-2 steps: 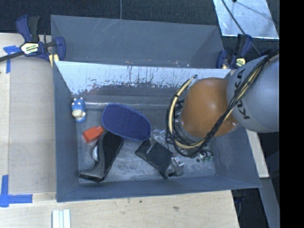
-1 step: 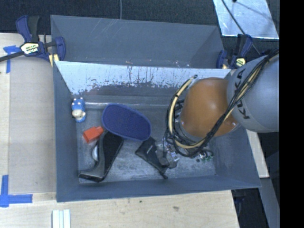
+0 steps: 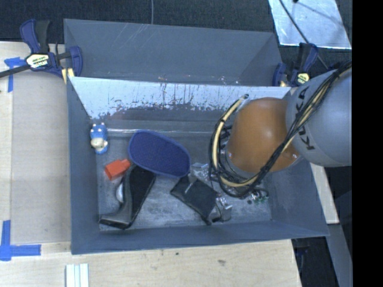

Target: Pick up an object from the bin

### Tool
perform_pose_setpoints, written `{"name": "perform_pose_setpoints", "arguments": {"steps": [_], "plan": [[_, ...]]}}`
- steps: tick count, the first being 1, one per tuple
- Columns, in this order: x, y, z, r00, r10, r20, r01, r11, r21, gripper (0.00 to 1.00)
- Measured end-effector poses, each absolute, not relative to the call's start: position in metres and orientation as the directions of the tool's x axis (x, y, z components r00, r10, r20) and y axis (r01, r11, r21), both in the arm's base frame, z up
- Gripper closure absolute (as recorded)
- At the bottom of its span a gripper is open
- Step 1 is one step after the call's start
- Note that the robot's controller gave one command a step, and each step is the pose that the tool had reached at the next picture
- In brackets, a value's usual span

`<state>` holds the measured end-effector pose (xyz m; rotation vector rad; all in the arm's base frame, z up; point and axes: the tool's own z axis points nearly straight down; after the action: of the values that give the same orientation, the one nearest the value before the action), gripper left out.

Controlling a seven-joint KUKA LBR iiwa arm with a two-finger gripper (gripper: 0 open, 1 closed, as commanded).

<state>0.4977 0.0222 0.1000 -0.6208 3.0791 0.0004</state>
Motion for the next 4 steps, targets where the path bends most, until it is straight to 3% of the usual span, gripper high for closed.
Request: {"name": "perform_pose_setpoints", "arguments": {"steps": [1,2,3,4], "plan": [[0.498,0.022,0.1,-0.922,-0.387,-0.001,-0.387,0.922,0.0,1.0],[0.498,0.022,0.1,-0.922,-0.387,-0.001,-0.387,0.922,0.0,0.0],[0.496,0.006,0.07,-0.991,-0.134,0.0,-0.134,0.991,0.0,0.0],[0.497,0.006,0.071,-0.991,-0.137,-0.002,-0.137,0.991,0.0,1.0]]}}
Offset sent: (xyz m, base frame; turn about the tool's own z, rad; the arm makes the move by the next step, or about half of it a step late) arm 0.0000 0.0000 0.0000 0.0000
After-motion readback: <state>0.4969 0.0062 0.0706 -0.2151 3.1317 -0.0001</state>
